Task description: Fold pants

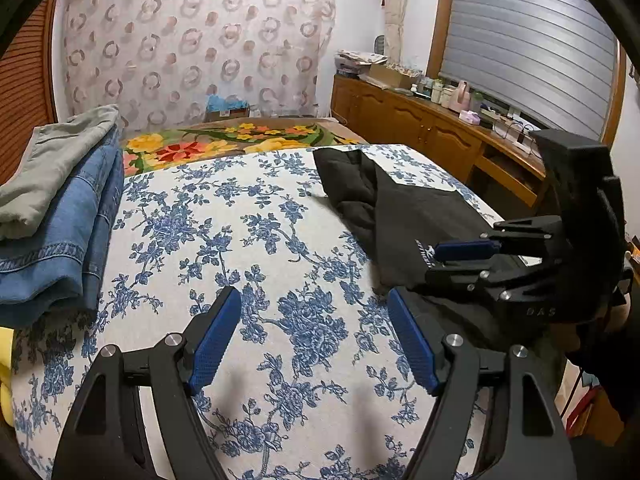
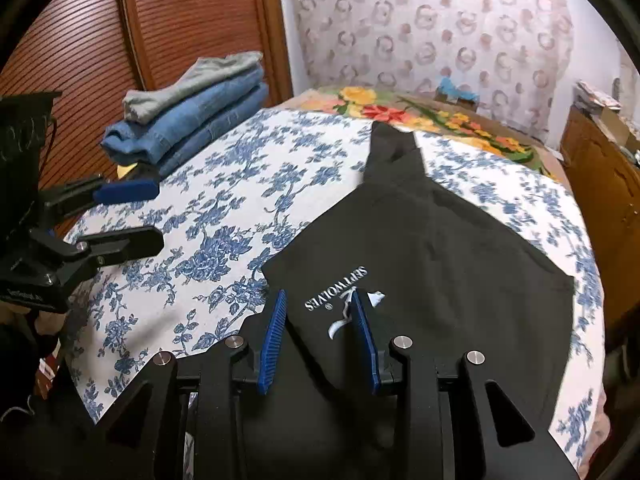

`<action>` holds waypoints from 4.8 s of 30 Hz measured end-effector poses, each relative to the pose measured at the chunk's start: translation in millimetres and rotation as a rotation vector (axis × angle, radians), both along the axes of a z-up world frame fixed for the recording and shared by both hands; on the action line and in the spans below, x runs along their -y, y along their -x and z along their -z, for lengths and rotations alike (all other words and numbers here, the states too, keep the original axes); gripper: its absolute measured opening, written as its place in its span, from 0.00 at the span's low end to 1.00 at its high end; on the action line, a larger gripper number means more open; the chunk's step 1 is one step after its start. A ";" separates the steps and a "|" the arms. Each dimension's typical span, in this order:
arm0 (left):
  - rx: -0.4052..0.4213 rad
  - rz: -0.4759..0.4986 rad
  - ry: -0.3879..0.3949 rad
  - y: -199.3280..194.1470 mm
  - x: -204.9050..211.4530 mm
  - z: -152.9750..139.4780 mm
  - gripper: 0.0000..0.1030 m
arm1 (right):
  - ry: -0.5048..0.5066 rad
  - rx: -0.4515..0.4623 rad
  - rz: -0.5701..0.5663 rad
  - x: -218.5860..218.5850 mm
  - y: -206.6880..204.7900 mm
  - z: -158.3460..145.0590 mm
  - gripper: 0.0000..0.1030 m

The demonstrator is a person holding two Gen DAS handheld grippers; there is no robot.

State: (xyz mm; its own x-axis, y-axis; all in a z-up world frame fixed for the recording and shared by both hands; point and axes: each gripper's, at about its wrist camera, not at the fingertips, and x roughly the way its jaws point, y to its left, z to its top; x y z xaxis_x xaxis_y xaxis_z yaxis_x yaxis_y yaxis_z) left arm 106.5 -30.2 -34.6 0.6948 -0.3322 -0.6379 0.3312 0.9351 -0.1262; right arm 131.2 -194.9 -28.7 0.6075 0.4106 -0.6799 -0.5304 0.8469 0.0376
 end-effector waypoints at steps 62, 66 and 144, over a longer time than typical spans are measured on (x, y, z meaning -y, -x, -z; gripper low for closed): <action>-0.141 0.148 -0.146 -92.1 88.1 33.8 0.76 | -0.033 -0.092 0.326 107.6 -78.9 1.2 0.29; -0.141 0.148 -0.146 -92.5 87.7 34.1 0.76 | -0.040 -0.068 0.278 103.9 -78.0 -2.3 0.05; -0.089 0.166 -0.140 -12.1 80.7 11.2 0.77 | -0.026 0.007 0.441 123.7 76.6 -3.6 0.11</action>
State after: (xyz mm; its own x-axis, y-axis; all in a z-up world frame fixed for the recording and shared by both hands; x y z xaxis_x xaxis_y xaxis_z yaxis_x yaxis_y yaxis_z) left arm 118.6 -110.9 -45.8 0.5767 -0.3417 -0.7421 0.4756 0.8789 -0.0351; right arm 54.6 -318.6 -25.1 0.7329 0.1277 -0.6682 -0.1182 0.9912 0.0598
